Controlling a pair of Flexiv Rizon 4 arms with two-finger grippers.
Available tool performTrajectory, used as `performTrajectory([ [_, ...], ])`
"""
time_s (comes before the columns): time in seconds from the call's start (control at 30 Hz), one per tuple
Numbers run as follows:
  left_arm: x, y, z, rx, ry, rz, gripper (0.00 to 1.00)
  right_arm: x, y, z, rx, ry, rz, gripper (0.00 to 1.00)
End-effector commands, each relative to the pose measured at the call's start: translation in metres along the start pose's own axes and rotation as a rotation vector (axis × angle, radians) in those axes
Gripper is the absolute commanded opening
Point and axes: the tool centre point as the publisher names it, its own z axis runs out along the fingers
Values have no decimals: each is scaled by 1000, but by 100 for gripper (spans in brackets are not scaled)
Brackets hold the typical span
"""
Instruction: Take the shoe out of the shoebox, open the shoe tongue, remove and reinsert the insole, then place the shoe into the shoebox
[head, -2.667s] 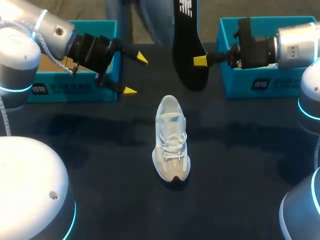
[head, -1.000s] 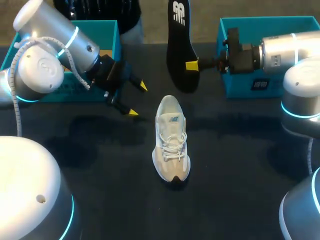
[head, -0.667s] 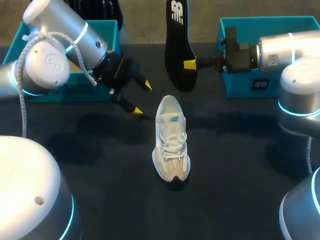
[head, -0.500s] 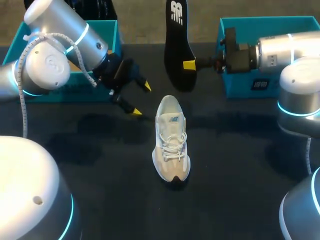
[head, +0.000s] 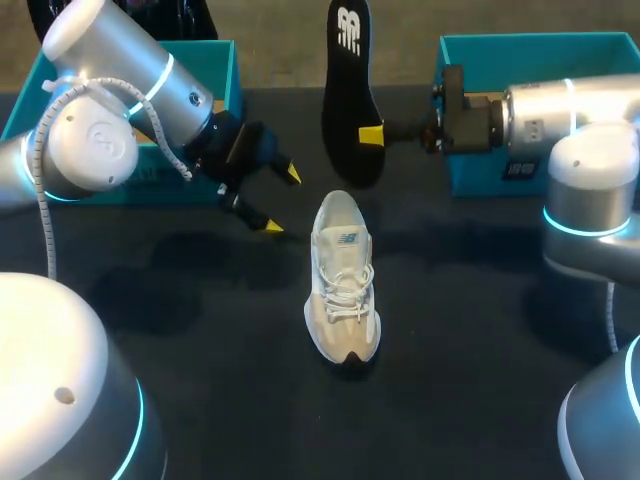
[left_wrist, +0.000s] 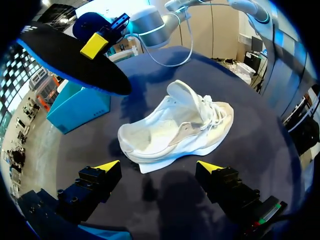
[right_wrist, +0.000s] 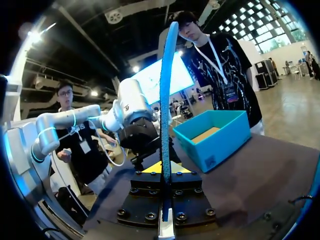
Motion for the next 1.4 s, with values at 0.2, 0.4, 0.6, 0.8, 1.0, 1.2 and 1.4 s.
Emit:
performTrajectory([
  [0.2, 1, 0, -1, -3, 0, 0, 100, -7, -26, 18, -60, 25, 40, 0],
  [0.4, 1, 0, -1, -3, 0, 0, 100, -8, -38, 20, -67, 33, 64, 0],
  [0.6, 1, 0, -1, -3, 0, 0, 100, -8, -51, 27, -78, 46, 74, 0],
  [0.8, 1, 0, -1, -3, 0, 0, 100, -10, -60, 30, -82, 51, 67, 0],
  [1.0, 1, 0, -1, -3, 0, 0, 100, -12, -73, 29, -80, 57, 50, 0],
  [1.2, 1, 0, -1, -3, 0, 0, 100, -16, -85, 27, -80, 60, 51, 0],
  [1.4, 1, 0, -1, -3, 0, 0, 100, -17, -92, 25, -59, 77, 55, 0],
])
